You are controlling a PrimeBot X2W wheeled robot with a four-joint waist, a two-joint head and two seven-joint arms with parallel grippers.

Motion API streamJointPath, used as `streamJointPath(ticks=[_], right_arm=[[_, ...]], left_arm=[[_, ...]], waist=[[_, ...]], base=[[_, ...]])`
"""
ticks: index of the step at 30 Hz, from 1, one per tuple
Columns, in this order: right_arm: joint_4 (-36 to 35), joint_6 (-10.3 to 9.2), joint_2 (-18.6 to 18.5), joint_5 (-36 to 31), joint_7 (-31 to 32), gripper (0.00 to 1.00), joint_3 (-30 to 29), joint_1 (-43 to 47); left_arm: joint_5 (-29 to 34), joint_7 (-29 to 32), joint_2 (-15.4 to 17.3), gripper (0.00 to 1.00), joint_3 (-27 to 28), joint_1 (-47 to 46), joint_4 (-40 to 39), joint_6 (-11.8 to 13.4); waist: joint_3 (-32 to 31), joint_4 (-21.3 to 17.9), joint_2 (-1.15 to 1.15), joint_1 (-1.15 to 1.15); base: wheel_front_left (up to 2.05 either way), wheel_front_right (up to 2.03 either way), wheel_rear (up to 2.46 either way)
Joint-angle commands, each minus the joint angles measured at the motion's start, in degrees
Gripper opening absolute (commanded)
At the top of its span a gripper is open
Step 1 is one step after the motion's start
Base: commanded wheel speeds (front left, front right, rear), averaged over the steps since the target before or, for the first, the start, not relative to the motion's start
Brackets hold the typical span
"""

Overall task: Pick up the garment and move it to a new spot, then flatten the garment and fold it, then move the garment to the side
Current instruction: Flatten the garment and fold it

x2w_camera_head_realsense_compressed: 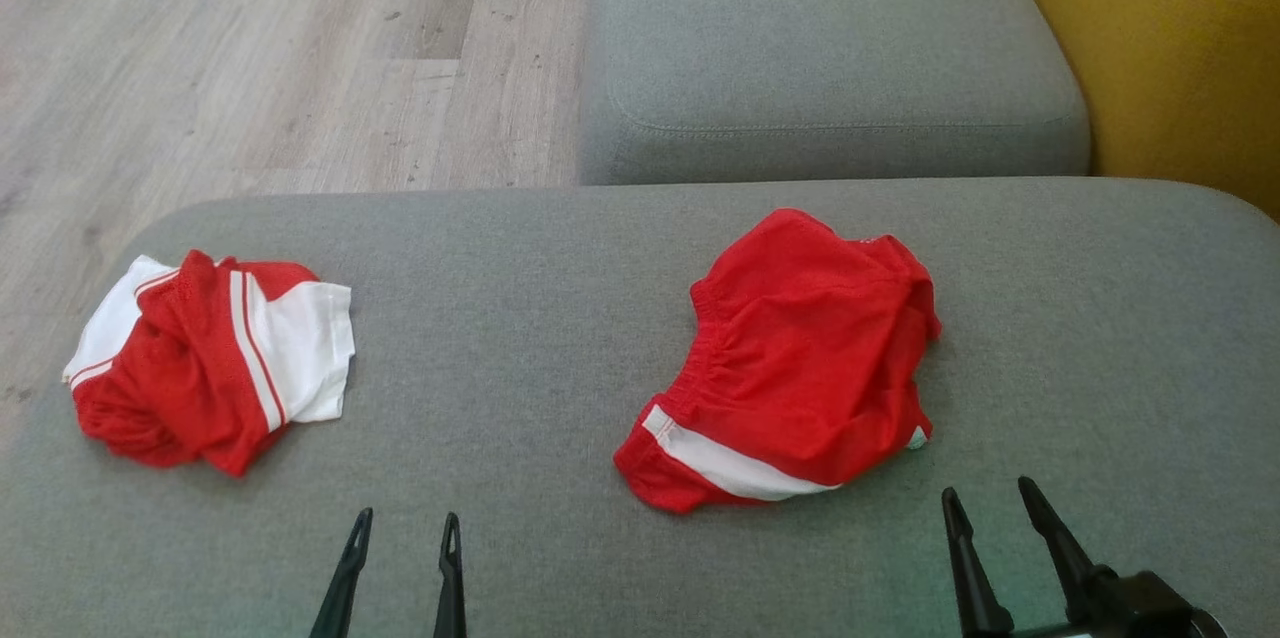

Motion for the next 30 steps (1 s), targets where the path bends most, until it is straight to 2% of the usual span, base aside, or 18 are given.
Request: streamJointPath(ticks=[1,7,13,20,22,30], right_arm=[[-1.82,-0.04,-0.4,0.21,-0.62,1.0,1.56,-2.21],[-1.95,-0.04,-0.4,0.34,-0.62,1.0,1.31,-2.47],[-2.03,-0.04,-0.4,0.6,-0.62,1.0,1.57,-3.18],[-2.42,-0.04,-0.91,0.13,-0.62,1.0,2.32,-4.41],[-2.52,-0.04,-1.52,0.33,-0.62,1.0,2.65,-4.86],[-2.92,-0.04,-3.95,0.86,-0.62,1.0,4.09,-6.44]], left_arm=[[-0.14,-0.54,-0.11,1.0,1.74,-2.04,-1.56,0.52],[-0.19,-0.54,-0.22,1.0,1.75,-1.98,-1.3,0.61],[-0.98,-0.54,-0.71,1.0,1.17,-4.28,0.88,-0.69],[-1.27,-0.55,-1.77,1.0,-2.06,-14.31,9.0,-4.68],[-0.81,-0.55,-2.12,1.0,-3.73,-19.98,13.87,-6.22],[-3.49,0.84,-3.05,1.0,-9.81,-33.23,30.69,-12.58]], waist=[[0.05,-0.05,0.0,0.0],[0.33,-0.63,0.0,0.0],[1.66,-1.79,0.0,0.0],[5.0,-3.07,0.0,0.0],[6.42,-3.58,0.0,0.0],[9.9,-5.24,0.0,0.0]], base=[[0.0,0.0,0.0],[0.0,0.0,0.0],[0.0,0.0,0.0],[0.0,0.0,0.0],[0.0,0.0,0.0],[0.0,0.0,0.0]])
